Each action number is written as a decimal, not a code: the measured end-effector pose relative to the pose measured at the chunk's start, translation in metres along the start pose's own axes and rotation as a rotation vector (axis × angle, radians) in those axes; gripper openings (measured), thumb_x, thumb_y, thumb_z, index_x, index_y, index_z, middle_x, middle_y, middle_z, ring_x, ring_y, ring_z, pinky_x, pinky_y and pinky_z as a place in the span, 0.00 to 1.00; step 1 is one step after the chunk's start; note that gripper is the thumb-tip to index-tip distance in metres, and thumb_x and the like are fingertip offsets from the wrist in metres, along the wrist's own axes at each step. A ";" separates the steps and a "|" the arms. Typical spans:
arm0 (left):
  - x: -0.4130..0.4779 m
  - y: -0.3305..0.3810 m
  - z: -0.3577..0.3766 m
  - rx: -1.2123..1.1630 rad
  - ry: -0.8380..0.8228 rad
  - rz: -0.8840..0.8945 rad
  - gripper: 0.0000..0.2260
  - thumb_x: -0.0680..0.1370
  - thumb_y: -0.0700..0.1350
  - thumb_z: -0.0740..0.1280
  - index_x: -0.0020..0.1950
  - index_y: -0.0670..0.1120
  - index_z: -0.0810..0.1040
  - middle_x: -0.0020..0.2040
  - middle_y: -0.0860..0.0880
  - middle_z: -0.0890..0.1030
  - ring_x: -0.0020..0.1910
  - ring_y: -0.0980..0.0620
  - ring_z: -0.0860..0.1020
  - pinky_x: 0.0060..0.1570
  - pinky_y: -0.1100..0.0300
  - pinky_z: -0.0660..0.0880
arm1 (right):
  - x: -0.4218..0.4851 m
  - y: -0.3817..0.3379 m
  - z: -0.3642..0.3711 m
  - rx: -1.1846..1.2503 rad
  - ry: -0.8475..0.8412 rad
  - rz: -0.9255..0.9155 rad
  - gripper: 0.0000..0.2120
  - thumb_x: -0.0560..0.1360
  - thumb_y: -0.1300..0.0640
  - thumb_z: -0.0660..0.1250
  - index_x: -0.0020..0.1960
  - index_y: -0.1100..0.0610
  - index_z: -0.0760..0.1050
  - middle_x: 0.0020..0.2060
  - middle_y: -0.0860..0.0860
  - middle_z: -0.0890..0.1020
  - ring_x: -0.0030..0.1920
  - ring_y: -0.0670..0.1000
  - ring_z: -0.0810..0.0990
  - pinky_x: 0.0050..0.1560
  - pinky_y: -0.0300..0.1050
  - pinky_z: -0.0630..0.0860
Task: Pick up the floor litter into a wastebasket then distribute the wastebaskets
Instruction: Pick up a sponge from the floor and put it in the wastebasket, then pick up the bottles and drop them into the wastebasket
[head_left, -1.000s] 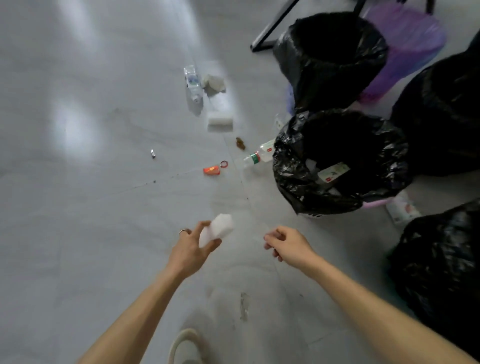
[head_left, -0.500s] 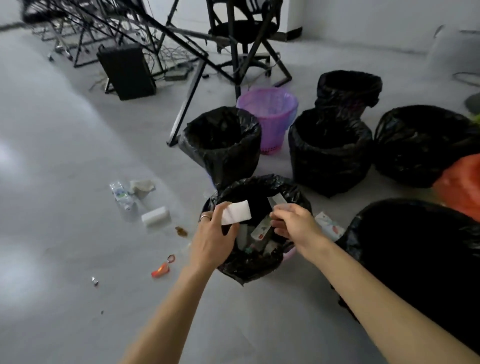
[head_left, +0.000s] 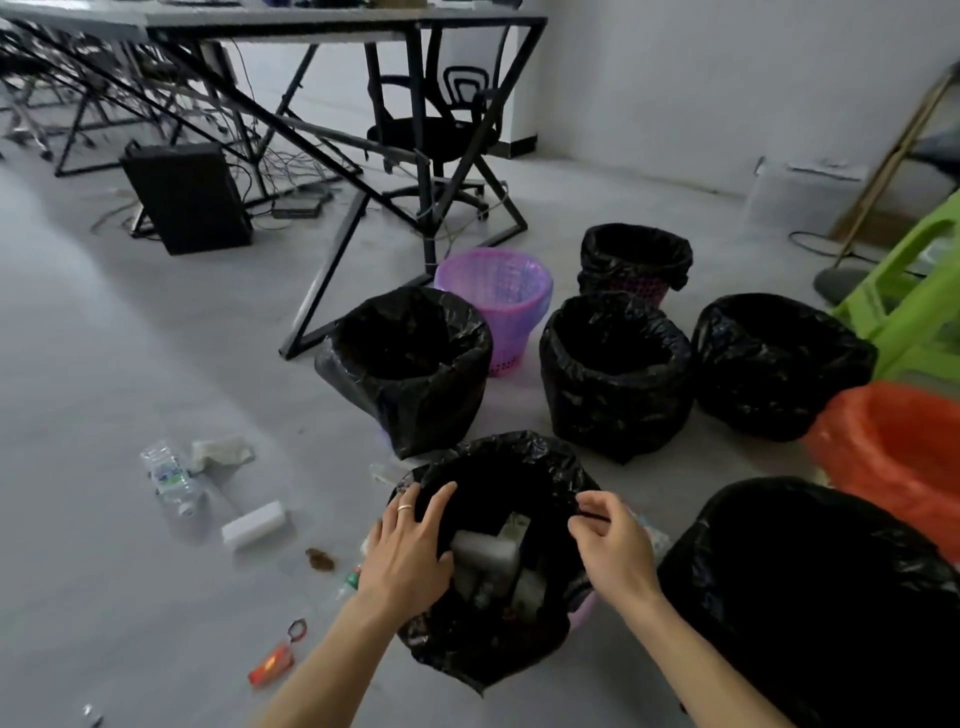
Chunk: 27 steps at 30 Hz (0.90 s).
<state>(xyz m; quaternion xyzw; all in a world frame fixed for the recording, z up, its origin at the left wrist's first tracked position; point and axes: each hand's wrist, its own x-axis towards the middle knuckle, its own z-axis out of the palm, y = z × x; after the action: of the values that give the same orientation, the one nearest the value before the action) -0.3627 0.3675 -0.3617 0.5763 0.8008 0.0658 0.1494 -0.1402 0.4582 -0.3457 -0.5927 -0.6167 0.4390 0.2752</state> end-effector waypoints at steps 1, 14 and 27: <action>0.001 -0.002 -0.005 -0.004 0.011 0.030 0.37 0.78 0.54 0.62 0.78 0.61 0.41 0.80 0.43 0.49 0.78 0.41 0.50 0.76 0.47 0.55 | 0.001 -0.002 -0.004 -0.012 0.050 0.007 0.11 0.79 0.59 0.66 0.61 0.52 0.75 0.55 0.45 0.80 0.50 0.38 0.77 0.45 0.31 0.72; 0.114 0.096 -0.001 0.099 0.023 0.295 0.31 0.78 0.66 0.54 0.78 0.62 0.47 0.81 0.47 0.40 0.79 0.43 0.39 0.76 0.40 0.43 | 0.142 0.035 -0.053 -0.630 -0.103 0.303 0.27 0.77 0.46 0.65 0.72 0.56 0.65 0.61 0.57 0.77 0.58 0.58 0.79 0.51 0.48 0.77; 0.184 0.120 0.068 0.145 0.089 0.072 0.25 0.74 0.71 0.49 0.59 0.61 0.76 0.65 0.52 0.74 0.67 0.48 0.68 0.70 0.40 0.51 | 0.249 0.162 0.025 -0.996 -0.445 0.466 0.37 0.78 0.51 0.62 0.80 0.47 0.44 0.74 0.59 0.61 0.72 0.65 0.62 0.68 0.67 0.65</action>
<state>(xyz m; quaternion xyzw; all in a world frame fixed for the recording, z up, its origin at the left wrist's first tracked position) -0.2864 0.5754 -0.4231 0.6104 0.7881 0.0386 0.0689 -0.1185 0.6812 -0.5431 -0.6640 -0.6448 0.2593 -0.2758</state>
